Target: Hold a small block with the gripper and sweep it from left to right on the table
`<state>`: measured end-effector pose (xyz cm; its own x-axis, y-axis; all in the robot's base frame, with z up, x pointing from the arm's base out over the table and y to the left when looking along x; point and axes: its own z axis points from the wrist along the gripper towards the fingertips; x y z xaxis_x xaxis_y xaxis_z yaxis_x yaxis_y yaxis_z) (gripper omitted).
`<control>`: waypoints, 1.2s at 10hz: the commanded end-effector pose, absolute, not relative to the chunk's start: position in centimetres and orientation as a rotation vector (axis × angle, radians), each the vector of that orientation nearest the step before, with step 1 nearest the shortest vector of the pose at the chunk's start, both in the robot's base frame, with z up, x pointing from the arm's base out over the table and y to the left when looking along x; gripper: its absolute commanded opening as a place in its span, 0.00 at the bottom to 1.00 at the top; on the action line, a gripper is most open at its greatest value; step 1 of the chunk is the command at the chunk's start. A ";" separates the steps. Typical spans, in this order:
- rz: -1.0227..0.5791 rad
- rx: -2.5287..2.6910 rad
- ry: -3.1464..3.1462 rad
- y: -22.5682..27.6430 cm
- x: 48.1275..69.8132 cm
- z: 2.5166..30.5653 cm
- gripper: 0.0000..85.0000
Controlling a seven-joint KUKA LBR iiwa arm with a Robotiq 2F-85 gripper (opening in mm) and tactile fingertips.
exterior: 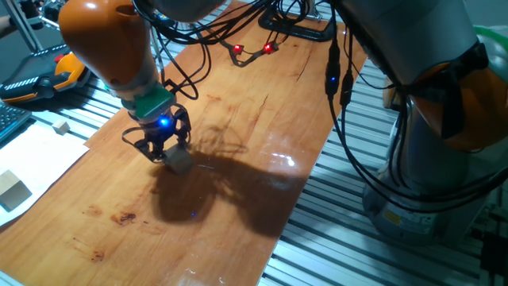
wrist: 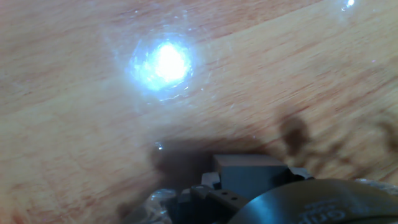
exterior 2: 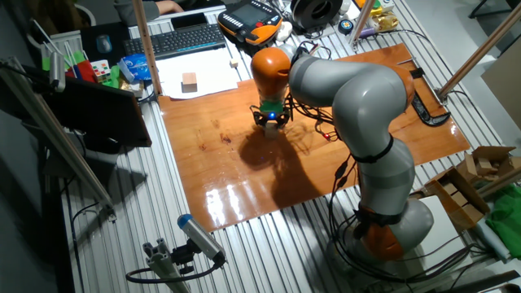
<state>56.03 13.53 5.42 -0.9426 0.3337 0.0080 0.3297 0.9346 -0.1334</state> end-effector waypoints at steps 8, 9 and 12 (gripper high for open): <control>0.171 -0.531 -3.024 13.8 56.0 7.5 0.81; 0.140 -0.494 -3.024 13.7 56.1 8.0 0.75; 0.095 -0.333 -3.035 13.4 55.8 9.5 0.39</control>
<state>55.70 13.37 9.68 -0.9725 0.2190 0.0791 0.2134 0.9742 -0.0738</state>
